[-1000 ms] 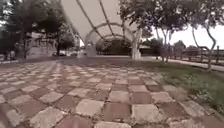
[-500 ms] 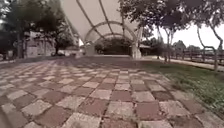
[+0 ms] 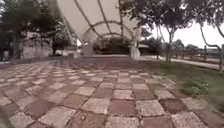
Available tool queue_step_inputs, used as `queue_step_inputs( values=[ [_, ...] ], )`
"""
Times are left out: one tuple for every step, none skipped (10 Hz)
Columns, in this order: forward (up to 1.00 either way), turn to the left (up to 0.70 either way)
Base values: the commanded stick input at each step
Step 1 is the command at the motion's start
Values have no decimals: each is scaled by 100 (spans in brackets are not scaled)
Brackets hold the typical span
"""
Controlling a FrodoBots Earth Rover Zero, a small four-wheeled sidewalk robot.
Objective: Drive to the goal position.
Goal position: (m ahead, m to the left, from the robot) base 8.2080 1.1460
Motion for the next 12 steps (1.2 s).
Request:
queue_step_inputs(
  values=[
    [70,0],
    [70,0],
    [70,0],
    [70,0],
    [70,0],
    [70,0],
    [70,0],
    [70,0],
    [70,0],
    [70,0],
    [70,0],
    [70,0]
  ],
)
